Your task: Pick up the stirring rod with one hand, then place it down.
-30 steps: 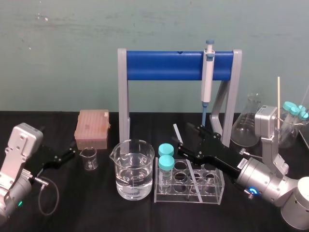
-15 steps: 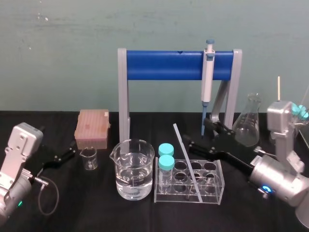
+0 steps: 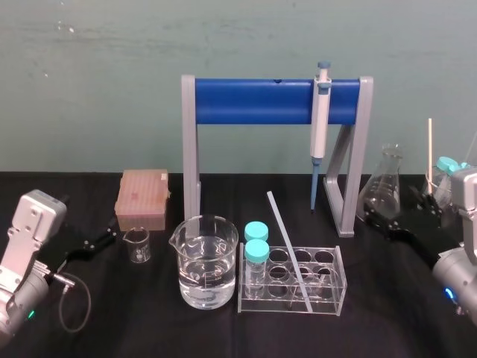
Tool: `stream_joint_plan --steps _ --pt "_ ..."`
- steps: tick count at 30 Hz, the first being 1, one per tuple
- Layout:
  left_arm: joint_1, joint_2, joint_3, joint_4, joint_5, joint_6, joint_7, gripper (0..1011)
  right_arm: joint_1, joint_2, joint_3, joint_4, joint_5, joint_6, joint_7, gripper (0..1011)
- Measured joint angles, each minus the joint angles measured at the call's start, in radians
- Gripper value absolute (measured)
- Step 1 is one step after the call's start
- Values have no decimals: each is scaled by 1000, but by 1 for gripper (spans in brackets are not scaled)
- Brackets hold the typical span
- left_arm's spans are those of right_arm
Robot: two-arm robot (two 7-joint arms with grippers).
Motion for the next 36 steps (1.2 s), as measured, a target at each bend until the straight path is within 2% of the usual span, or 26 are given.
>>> stream_joint_plan --steps 6,36 --pt "0 0 0 0 0 0 0 1000 0 -25 9 30 -25 40 -35 1003" --pt "0 0 0 0 0 0 0 1000 1 -19 6 23 -19 33 -30 1003"
